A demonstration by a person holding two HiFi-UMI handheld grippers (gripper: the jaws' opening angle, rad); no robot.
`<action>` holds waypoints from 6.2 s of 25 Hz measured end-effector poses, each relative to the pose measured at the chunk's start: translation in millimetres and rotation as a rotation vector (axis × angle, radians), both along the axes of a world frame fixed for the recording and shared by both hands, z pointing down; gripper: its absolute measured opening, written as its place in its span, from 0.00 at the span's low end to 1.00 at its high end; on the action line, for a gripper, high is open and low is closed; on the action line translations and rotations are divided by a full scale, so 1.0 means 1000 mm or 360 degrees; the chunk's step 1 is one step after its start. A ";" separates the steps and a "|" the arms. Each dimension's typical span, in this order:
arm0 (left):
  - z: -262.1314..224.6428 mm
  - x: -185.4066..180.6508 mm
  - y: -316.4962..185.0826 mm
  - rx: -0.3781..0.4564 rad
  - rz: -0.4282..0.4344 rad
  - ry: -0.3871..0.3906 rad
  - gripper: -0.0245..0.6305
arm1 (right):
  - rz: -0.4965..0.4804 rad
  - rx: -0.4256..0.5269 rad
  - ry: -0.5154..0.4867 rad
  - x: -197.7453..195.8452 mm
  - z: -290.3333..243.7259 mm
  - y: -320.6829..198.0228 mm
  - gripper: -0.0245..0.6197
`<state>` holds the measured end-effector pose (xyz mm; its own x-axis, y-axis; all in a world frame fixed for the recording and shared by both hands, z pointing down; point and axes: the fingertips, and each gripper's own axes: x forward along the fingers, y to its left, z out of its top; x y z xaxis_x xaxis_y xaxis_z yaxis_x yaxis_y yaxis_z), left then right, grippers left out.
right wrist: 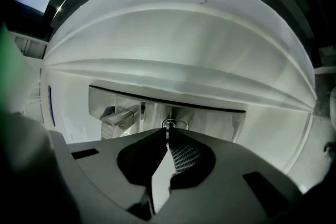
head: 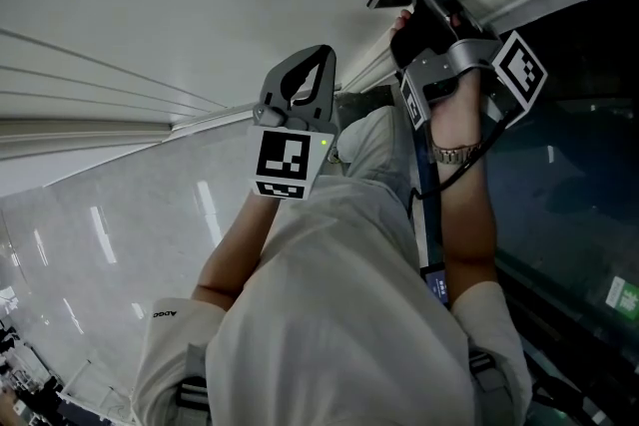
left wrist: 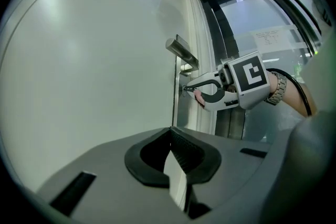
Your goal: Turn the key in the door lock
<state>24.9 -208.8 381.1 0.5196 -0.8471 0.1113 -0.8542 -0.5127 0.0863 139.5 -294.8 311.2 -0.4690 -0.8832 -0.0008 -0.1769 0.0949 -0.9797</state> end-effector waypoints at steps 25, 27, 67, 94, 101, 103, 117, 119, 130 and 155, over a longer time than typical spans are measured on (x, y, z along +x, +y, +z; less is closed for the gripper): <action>-0.003 0.000 -0.004 0.0002 0.0020 0.0028 0.05 | 0.0293 0.0994 0.3529 -0.009 -0.010 0.018 0.28; -0.002 -0.001 -0.004 -0.0003 0.0011 0.0027 0.05 | 0.0270 0.1050 0.3675 -0.013 -0.008 0.017 0.28; 0.007 0.003 -0.009 -0.0038 0.0011 0.0011 0.05 | 0.0153 0.0526 0.1876 -0.006 -0.012 0.008 0.05; 0.008 -0.002 -0.006 -0.0037 -0.0005 0.0020 0.05 | -0.0004 0.0189 0.0507 0.000 -0.003 0.006 0.07; 0.009 -0.001 -0.003 -0.0038 0.0004 0.0016 0.05 | -0.0086 0.0375 0.1074 -0.009 0.007 0.017 0.26; 0.009 0.000 -0.003 -0.0037 0.0009 0.0017 0.05 | -0.0027 0.0468 0.1402 -0.006 0.002 0.019 0.26; 0.006 0.004 0.000 -0.0024 0.0020 0.0024 0.05 | 0.0078 0.1075 0.3634 -0.018 -0.010 0.024 0.26; 0.008 0.003 0.000 -0.0027 0.0020 0.0023 0.05 | 0.0056 0.1120 0.3796 -0.019 -0.005 0.023 0.26; 0.011 0.001 -0.001 -0.0039 0.0012 0.0020 0.05 | 0.0065 0.1090 0.3880 -0.018 -0.003 0.015 0.21; 0.017 -0.027 0.003 -0.0033 -0.0097 -0.0013 0.05 | 0.0294 0.1030 0.2853 -0.034 0.027 0.061 0.20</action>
<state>-2.0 -205.5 398.0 0.4661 -0.8747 0.1331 -0.8846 -0.4578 0.0891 105.6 -234.2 338.2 -0.2077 -0.9782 0.0058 -0.8419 0.1817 0.5081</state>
